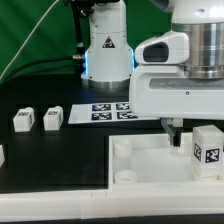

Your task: Assemble one leg

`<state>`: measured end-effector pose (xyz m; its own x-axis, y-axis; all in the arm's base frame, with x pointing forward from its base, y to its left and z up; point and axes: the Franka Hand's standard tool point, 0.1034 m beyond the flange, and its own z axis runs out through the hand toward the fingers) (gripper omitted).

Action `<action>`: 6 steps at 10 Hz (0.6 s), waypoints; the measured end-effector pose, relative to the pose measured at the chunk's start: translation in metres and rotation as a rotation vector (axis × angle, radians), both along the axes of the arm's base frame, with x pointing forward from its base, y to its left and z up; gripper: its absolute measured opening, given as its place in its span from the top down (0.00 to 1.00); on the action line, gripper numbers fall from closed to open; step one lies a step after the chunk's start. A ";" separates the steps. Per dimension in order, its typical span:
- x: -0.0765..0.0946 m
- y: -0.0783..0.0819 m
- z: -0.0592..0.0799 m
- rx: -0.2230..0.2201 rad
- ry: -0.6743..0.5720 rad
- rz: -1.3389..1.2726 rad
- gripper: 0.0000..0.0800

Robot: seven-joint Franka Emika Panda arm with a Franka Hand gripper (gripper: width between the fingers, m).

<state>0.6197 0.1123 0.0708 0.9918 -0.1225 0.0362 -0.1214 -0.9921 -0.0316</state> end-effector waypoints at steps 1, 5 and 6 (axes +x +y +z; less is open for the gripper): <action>0.000 -0.001 0.000 -0.004 -0.003 0.074 0.19; 0.001 -0.001 0.001 -0.021 -0.009 0.275 0.19; 0.001 -0.001 0.001 -0.021 -0.009 0.275 0.34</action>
Offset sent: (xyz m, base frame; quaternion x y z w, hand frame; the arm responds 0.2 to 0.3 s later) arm -0.0017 0.0058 0.0051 -0.0065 0.0048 -0.1584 0.9873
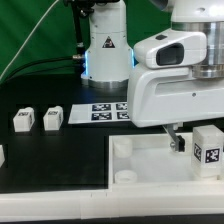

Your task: Assemble one leg

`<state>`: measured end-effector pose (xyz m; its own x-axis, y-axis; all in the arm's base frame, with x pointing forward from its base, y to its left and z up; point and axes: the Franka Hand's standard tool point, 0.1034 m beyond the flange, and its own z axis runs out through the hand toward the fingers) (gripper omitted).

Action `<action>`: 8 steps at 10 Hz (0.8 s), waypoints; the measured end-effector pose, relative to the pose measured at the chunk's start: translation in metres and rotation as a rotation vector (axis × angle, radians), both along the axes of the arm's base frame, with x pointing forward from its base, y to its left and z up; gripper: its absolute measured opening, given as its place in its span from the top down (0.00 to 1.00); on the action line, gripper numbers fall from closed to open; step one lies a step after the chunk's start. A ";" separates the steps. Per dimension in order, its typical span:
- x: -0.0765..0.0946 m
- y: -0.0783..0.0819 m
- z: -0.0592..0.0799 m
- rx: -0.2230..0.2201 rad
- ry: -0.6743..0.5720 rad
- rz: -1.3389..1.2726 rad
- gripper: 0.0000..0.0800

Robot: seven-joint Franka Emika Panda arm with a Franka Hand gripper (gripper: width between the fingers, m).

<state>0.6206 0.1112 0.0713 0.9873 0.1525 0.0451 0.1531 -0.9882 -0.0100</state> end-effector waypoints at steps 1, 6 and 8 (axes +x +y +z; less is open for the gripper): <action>0.000 0.000 0.000 0.000 0.000 0.000 0.53; 0.000 0.000 0.000 0.003 0.001 -0.051 0.64; -0.001 0.001 -0.001 0.016 0.006 -0.237 0.64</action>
Offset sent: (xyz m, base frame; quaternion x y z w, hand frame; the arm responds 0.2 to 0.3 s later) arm 0.0000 0.0000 0.0000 0.0000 0.0000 0.0000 1.0000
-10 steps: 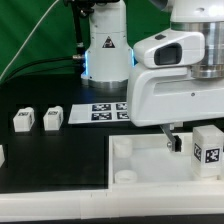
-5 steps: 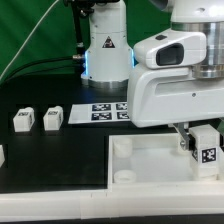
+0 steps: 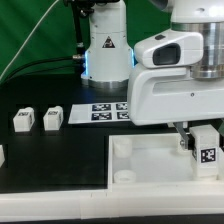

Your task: Assemble one leg

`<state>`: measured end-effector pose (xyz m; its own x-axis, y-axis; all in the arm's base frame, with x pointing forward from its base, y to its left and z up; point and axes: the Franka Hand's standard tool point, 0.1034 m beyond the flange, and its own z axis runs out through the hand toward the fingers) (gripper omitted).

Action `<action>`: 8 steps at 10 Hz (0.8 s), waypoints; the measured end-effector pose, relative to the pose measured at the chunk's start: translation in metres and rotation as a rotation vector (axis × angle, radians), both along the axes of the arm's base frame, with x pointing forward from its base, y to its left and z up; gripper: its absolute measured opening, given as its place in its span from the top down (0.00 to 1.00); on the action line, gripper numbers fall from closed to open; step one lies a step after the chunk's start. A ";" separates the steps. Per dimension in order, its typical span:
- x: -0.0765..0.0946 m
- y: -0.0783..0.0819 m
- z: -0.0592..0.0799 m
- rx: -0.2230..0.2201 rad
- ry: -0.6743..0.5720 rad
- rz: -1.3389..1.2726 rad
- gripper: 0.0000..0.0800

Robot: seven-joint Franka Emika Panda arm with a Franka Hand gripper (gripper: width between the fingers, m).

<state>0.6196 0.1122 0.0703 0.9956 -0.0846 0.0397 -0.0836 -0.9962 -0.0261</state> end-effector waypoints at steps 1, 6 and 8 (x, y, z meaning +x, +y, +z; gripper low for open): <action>0.000 0.001 -0.001 0.012 0.001 -0.147 0.64; -0.002 0.006 -0.001 0.048 0.027 -0.769 0.64; -0.002 0.008 -0.001 0.068 0.040 -0.990 0.64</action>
Offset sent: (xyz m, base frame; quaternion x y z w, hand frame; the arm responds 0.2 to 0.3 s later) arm 0.0035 -0.0033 0.0012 -0.0276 0.0055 0.3022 0.9528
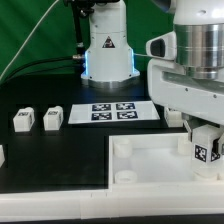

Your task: Assemble one leg

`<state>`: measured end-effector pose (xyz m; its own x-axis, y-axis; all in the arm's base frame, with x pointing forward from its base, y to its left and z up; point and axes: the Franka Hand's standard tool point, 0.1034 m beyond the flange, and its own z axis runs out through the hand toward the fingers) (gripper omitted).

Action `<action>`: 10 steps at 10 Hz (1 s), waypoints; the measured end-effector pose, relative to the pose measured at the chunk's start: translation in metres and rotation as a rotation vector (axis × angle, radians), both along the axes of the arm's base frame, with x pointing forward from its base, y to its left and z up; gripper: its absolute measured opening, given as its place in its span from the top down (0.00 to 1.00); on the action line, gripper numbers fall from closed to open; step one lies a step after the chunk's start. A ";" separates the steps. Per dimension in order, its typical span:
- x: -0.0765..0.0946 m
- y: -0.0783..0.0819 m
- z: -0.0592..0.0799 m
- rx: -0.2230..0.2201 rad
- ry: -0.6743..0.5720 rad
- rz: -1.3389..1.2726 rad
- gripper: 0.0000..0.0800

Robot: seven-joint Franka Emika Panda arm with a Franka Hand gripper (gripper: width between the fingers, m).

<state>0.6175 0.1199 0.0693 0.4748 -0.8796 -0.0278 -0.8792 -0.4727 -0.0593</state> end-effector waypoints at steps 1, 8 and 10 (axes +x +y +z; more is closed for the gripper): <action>0.000 0.001 0.000 0.012 0.006 -0.110 0.64; 0.000 0.002 -0.001 0.018 0.005 -0.146 0.20; 0.000 -0.001 -0.001 0.002 -0.004 0.111 0.19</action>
Offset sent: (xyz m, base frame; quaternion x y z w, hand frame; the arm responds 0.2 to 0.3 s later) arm 0.0000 0.0000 0.0000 0.0000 0.0000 0.1790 0.9838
